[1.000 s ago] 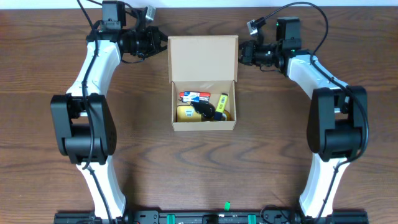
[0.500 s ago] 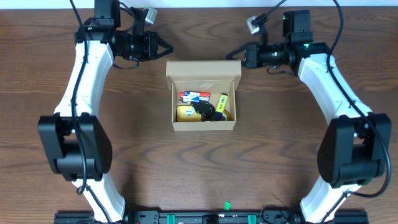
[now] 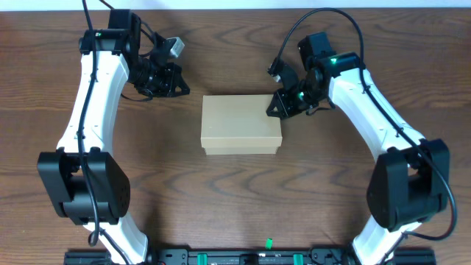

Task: Pack container
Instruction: 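Fold the lid forward over the box with both grippers, then press down on the closed lid with both grippers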

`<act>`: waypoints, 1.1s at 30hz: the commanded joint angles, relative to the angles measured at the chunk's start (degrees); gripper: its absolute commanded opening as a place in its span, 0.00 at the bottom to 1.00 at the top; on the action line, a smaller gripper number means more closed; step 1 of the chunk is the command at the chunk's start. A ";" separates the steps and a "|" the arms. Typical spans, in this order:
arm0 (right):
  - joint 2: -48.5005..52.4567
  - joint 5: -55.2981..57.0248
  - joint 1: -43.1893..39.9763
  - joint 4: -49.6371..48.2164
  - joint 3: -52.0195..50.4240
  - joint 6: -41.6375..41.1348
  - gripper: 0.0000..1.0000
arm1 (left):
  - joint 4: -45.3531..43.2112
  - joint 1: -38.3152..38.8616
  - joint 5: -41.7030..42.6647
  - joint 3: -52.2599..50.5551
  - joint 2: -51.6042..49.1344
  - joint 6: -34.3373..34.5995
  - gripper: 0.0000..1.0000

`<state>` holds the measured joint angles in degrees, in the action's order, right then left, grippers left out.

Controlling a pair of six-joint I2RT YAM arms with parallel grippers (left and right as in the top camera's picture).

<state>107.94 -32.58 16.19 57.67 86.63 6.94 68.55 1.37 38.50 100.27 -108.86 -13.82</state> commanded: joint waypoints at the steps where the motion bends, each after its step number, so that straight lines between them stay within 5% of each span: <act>1: -3.93 3.74 0.81 1.90 0.37 1.92 0.02 | 1.03 0.28 -1.42 0.76 2.25 -1.51 0.06; 14: -10.34 9.51 4.87 10.27 -1.49 1.95 0.02 | 6.91 9.18 -8.48 -0.48 9.79 -7.69 0.06; 23: -10.32 12.87 7.15 3.52 -10.86 1.66 0.01 | -6.88 11.85 -6.49 -16.35 9.77 -3.72 0.06; 33: -10.34 12.68 7.15 1.25 -11.43 1.66 0.02 | -11.04 11.89 -5.49 -23.58 9.77 -2.19 0.06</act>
<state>98.10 -20.73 22.96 59.16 75.94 8.10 57.65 13.19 32.32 77.45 -99.00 -16.53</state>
